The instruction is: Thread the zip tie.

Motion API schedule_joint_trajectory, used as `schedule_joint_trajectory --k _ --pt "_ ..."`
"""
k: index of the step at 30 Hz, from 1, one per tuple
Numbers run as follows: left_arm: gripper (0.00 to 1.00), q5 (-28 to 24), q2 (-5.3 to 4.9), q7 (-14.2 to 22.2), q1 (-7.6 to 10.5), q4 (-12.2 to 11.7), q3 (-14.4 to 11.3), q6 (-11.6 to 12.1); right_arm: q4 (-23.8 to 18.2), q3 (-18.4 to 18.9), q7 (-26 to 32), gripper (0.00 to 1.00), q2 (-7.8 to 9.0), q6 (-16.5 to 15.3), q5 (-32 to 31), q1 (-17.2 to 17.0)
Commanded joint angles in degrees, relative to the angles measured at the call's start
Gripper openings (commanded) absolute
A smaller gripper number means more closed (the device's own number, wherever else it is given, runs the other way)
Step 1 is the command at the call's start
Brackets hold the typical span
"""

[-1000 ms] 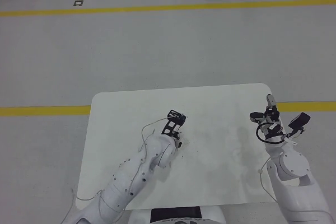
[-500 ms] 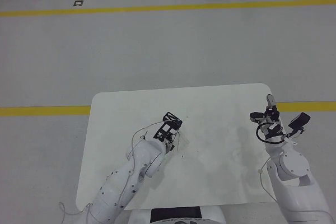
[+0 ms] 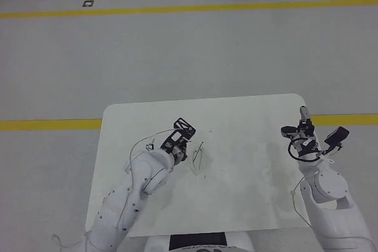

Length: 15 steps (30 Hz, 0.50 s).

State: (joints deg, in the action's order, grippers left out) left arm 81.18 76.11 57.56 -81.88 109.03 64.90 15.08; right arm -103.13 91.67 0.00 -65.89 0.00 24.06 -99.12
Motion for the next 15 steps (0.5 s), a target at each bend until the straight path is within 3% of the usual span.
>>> schedule_joint_trajectory --k 1,4,7,15 --pt "0.0 -2.37 -1.16 -2.49 -2.03 1.1 4.04 4.4 0.0 0.0 0.0 1.0 0.0 0.0 0.0 0.0" --pt "0.0 -3.14 -3.59 -5.06 -3.38 2.47 3.79 4.4 0.0 0.0 0.0 1.0 0.0 0.0 0.0 0.0" --pt "0.0 -2.8 -7.4 -9.27 -3.8 2.78 2.12 4.4 0.0 0.0 0.0 1.0 0.0 0.0 0.0 0.0" --pt "0.0 -0.64 -19.49 -25.77 -2.44 0.01 -5.42 4.4 0.0 0.0 0.0 1.0 0.0 0.0 0.0 0.0"
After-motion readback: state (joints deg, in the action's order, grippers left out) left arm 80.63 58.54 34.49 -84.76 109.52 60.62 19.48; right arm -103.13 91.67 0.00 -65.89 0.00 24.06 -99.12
